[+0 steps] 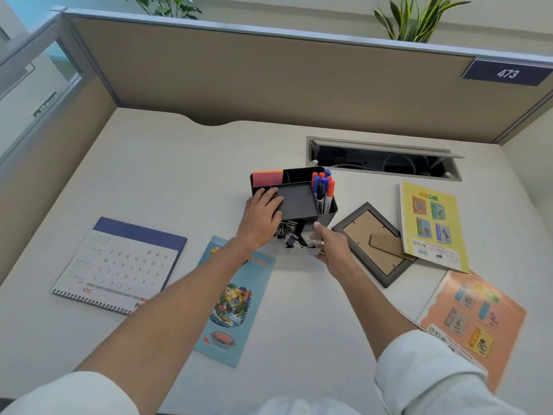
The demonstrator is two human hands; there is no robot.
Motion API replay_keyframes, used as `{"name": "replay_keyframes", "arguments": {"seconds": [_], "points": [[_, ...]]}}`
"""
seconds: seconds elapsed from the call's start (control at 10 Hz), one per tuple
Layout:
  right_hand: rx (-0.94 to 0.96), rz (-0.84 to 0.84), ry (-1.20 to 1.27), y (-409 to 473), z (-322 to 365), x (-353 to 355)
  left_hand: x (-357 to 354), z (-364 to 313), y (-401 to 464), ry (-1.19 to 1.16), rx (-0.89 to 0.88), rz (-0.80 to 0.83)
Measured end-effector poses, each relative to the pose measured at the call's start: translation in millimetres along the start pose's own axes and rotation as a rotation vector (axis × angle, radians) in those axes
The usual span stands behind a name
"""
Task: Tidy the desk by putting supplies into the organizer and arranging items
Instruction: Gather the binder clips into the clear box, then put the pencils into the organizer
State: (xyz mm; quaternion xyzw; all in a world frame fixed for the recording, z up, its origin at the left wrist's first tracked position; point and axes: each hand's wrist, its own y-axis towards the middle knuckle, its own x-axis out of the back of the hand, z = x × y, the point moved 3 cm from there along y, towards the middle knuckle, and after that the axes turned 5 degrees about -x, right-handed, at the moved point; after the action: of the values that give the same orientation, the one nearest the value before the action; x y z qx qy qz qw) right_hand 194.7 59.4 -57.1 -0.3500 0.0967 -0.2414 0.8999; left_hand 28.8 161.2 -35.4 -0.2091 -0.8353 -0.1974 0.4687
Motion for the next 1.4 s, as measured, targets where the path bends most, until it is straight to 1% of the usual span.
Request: {"name": "replay_keyframes", "arguments": {"seconds": [0.1,0.2,0.3,0.4,0.5,0.7,0.8,1.0,1.1,1.2,1.3,1.4], "points": [[0.017,-0.045,0.082,1.2,-0.1,-3.6,0.2,0.2,-0.1,-0.011,0.0,-0.004],[-0.049,-0.087,0.292,-3.4,-1.1,-7.6,-0.6,0.5,-0.7,-0.015,0.0,-0.01],[-0.167,-0.104,0.507,-6.1,-5.3,-17.0,-1.2,0.4,-1.0,-0.015,-0.004,-0.02],[-0.299,-0.094,0.625,-11.8,-9.8,-34.7,-1.9,0.7,-1.1,-0.009,-0.006,-0.029],[-0.334,-0.054,0.759,-17.1,-9.4,-53.2,-2.0,0.8,-1.3,-0.01,-0.009,-0.03],[-0.313,0.074,0.885,-22.7,10.1,-77.8,-2.6,1.3,-1.4,-0.006,-0.013,-0.034],[-0.285,0.114,0.907,-17.5,20.3,-80.9,-2.5,0.5,-1.6,0.006,-0.012,-0.034],[-0.348,0.121,0.81,-9.3,27.8,-80.6,-2.3,-1.3,-2.8,0.056,-0.004,-0.011],[-0.348,0.132,0.769,-9.5,24.9,-77.5,-0.7,-2.9,-3.5,0.073,-0.004,-0.004],[-0.36,0.1,0.644,-14.8,17.8,-67.2,0.3,-4.9,-7.7,0.054,-0.013,-0.01],[-0.362,0.043,0.518,-23.0,5.9,-42.9,3.6,-6.1,-19.0,-0.013,-0.013,-0.09],[-0.313,0.015,0.428,-30.0,-7.2,-9.2,7.0,-5.0,-37.1,-0.062,-0.021,-0.197]]}}
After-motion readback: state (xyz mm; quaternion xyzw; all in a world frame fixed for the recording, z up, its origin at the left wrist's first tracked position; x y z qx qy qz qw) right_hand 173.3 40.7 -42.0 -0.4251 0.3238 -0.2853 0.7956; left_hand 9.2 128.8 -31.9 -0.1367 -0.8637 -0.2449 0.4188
